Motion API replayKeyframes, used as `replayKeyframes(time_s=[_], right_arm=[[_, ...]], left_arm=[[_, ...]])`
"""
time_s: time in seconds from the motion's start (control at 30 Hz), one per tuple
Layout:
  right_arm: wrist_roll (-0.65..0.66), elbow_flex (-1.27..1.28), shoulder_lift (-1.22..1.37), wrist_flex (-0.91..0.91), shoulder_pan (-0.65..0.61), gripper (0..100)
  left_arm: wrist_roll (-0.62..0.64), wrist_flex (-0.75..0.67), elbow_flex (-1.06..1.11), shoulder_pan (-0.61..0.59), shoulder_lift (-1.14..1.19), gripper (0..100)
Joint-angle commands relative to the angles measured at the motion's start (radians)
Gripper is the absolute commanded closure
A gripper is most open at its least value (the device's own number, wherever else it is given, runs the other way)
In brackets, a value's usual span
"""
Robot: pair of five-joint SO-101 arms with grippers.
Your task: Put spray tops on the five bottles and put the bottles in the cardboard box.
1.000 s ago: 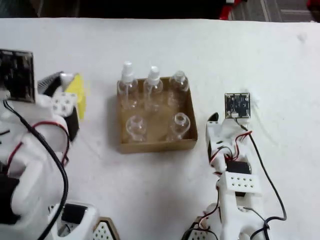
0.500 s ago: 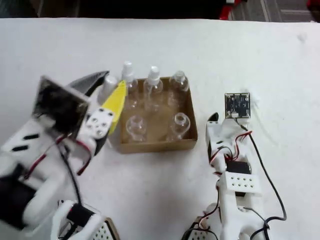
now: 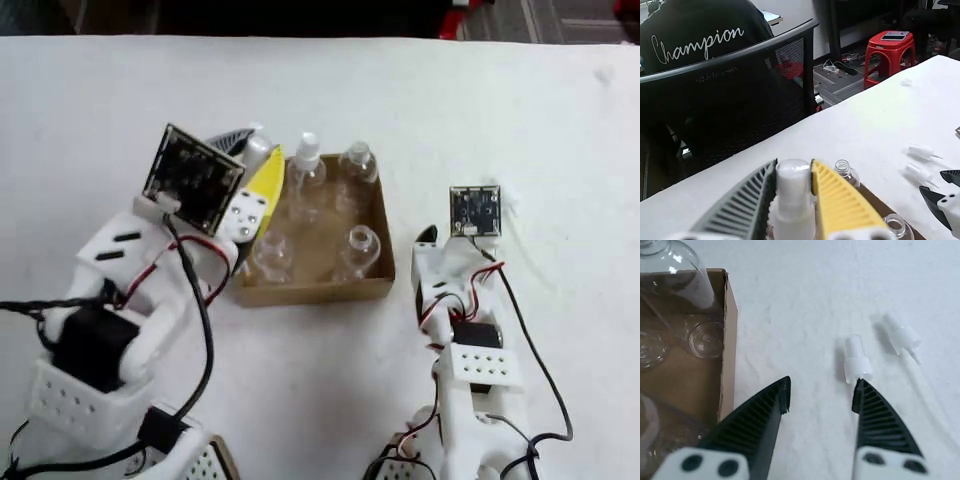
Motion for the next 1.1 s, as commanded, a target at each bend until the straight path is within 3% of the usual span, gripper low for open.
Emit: replayKeyframes(time_s=[0.0,0.13,0.27,0.53,0.77,1.07], right_arm=[[0.012,-0.009,0.001,-0.015,-0.004,81.5],[0.012,-0.009,0.001,-0.015,-0.004,81.5],[0.012,-0.009,0.001,-0.016,-0.002,81.5],[0.012,-0.009,0.001,-0.016,-0.002,81.5],[0.012,-0.009,0.001,-0.016,-0.002,81.5],[0.012,-0.009,0.001,-0.021,-0.002,81.5]], left_arm=[[-0.009,-0.161,0.017,0.007,-0.012,98],[-0.015,-0.319,0.029,0.005,-0.007,97],[-0.106,-0.365,0.072,0.01,0.022,98],[-0.115,-0.468,0.213,0.015,0.021,98],[-0.002,-0.497,0.287,0.016,0.004,98],[0.003,-0.609,0.367,0.012,0.004,98]])
